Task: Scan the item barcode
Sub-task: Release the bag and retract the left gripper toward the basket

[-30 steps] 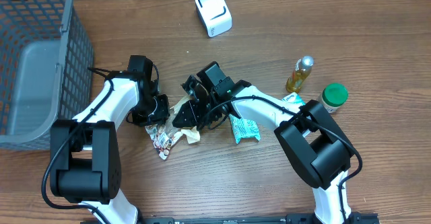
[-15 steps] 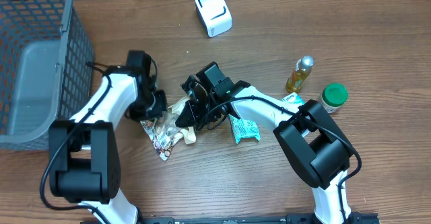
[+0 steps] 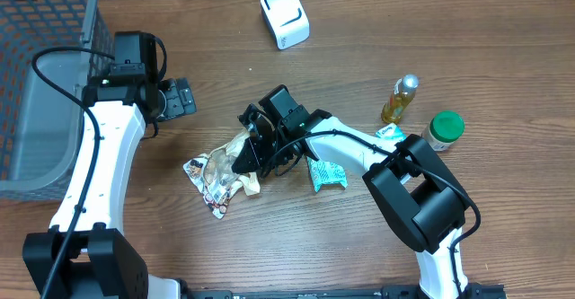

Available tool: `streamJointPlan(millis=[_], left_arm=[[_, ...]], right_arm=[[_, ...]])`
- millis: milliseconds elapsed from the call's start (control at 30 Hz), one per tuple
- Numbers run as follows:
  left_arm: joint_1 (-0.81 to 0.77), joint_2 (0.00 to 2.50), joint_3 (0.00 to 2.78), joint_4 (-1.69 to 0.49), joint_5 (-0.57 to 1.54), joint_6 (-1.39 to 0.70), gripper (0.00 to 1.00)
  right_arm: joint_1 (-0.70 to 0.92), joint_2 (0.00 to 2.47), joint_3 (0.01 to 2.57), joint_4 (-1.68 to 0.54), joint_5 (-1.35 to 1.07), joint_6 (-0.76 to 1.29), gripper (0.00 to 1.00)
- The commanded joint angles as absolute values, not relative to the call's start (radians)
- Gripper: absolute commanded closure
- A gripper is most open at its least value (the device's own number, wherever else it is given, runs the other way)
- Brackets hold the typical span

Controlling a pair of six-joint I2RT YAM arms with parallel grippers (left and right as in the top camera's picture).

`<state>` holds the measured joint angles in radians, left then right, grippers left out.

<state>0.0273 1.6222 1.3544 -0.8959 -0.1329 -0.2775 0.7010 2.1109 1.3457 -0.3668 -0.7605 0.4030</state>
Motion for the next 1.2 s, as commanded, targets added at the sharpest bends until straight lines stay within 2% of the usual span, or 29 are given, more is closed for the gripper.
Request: streamJointPlan(millis=[0,1167], left_arm=[[0.027,1.631,1.358,-0.896,-0.167,-0.269,0.00],[0.027,1.631,1.358,-0.896,-0.167,-0.269,0.00]], right_arm=[[0.705,2.123,1.346,-0.364,-0.786,0.389,0.96],[0.704,2.123,1.346,-0.350,-0.787,0.393,0.96]])
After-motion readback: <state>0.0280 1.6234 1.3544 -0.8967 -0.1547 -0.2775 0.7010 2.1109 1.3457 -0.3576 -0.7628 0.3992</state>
